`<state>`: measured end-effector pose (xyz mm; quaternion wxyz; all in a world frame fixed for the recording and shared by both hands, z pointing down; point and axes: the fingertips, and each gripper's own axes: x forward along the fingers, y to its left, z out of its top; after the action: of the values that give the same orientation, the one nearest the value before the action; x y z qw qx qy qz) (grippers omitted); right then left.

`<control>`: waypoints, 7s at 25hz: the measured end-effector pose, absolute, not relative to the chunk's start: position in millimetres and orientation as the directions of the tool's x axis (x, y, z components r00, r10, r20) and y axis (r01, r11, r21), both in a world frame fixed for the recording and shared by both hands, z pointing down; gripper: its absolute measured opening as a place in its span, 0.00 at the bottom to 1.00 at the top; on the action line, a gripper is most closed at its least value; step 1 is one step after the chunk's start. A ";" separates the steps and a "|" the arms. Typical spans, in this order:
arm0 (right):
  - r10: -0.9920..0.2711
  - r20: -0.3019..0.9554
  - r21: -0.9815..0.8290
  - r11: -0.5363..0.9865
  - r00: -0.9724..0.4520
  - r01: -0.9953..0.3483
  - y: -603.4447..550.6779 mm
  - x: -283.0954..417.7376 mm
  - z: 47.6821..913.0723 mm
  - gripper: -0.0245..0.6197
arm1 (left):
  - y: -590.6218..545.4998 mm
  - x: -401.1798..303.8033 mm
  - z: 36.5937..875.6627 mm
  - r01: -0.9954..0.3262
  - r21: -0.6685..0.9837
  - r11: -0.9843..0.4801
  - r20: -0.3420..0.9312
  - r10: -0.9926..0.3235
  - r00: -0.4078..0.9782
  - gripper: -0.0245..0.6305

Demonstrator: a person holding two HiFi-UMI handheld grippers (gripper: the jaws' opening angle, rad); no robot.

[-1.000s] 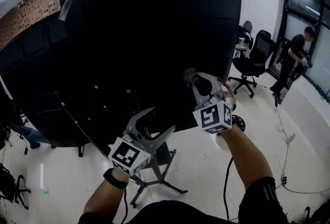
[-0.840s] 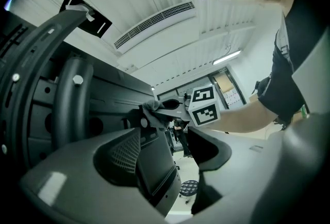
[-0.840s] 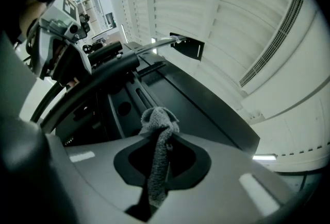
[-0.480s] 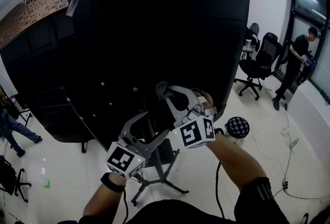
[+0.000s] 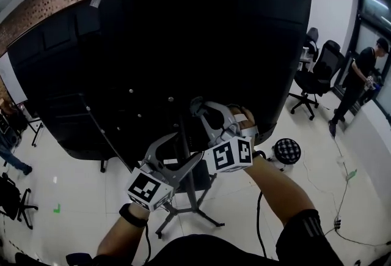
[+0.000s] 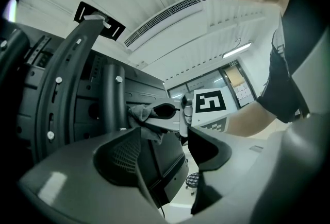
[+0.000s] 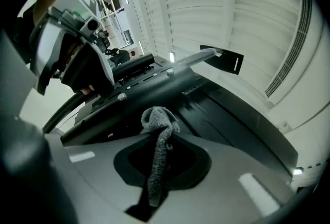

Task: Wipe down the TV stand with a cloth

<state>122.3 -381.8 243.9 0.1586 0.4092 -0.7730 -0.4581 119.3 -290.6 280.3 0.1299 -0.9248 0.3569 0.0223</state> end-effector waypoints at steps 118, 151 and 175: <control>-0.808 0.087 0.996 0.051 -0.582 0.077 -321.1 -353.9 260.9 0.07 | -252.6 -327.8 296.1 -0.802 -0.146 -0.580 -0.182 -0.781 0.598 0.50; -0.730 -0.054 0.956 0.160 -0.681 -0.247 -262.2 -220.6 176.3 0.07 | -242.8 -222.1 253.4 -0.713 -0.175 -0.679 -0.225 -0.677 0.701 0.50; -0.610 0.132 0.800 0.532 -0.782 -0.279 -330.8 -147.2 112.3 0.07 | -247.1 -147.4 231.3 -0.794 -0.195 -0.575 -0.227 -0.761 0.607 0.50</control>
<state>-147.2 -330.8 112.3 0.2027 0.2610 -0.8513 -0.4075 -147.4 -247.1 231.3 0.1394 -0.8855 0.4393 0.0593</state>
